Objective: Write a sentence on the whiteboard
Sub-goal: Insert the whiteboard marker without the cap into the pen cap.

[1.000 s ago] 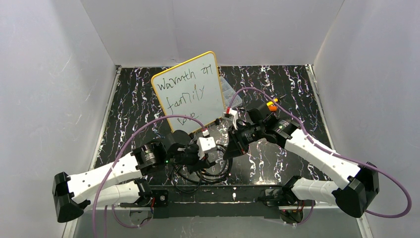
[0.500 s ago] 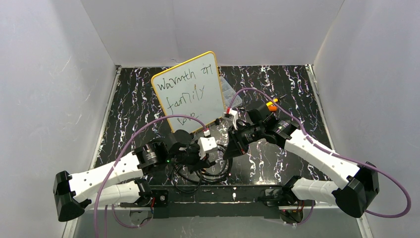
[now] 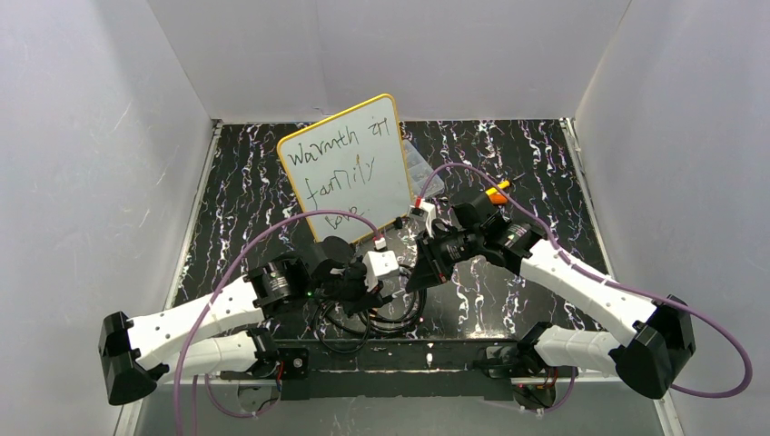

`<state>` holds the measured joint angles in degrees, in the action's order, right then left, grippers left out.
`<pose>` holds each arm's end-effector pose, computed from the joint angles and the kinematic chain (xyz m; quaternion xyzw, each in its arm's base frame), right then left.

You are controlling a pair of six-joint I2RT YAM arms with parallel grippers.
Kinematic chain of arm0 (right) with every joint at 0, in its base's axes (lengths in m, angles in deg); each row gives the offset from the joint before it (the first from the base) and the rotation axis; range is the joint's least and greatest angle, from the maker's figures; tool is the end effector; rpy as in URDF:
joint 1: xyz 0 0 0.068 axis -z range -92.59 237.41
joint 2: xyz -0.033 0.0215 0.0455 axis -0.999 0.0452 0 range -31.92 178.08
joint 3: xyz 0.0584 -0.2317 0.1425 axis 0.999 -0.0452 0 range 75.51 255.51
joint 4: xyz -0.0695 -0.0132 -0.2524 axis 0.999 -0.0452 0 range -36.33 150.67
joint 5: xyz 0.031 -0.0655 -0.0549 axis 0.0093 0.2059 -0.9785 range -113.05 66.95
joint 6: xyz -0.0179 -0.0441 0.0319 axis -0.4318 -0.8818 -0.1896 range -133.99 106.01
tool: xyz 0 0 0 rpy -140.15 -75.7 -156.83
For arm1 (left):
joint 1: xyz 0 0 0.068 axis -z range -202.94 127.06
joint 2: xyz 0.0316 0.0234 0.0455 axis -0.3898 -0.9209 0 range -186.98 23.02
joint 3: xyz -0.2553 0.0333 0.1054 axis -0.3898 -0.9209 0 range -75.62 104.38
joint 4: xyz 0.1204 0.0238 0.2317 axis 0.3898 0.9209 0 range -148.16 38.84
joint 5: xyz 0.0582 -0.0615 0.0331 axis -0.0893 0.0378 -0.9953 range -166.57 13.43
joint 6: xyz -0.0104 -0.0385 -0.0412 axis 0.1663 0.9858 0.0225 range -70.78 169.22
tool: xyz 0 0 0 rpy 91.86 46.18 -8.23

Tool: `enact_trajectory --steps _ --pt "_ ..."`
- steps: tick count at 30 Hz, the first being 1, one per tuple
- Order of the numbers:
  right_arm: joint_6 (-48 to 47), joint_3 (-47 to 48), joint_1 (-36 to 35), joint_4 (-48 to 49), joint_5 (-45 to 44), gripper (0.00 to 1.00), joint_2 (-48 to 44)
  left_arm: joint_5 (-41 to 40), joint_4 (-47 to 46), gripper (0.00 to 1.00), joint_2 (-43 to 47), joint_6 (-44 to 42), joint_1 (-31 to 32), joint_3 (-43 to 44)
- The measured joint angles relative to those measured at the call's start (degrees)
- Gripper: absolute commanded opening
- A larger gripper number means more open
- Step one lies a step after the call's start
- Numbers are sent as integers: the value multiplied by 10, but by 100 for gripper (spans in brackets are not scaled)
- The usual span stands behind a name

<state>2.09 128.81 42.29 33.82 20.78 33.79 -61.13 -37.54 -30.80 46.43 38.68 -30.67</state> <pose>0.1508 0.1912 0.2997 -0.3650 0.7714 0.4926 0.1704 0.0909 -0.1912 0.2968 0.5135 0.6882 -0.3463 0.3779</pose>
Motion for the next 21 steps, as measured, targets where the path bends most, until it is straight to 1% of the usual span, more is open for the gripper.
enact_trajectory --steps 10,21 --pt "47 -26 -4 40 -3 1 -1 -2 10 0 -4 0 0 1" --pt "55 -33 -14 49 -21 1 -1 -9 12 0 -14 0 -2 1"
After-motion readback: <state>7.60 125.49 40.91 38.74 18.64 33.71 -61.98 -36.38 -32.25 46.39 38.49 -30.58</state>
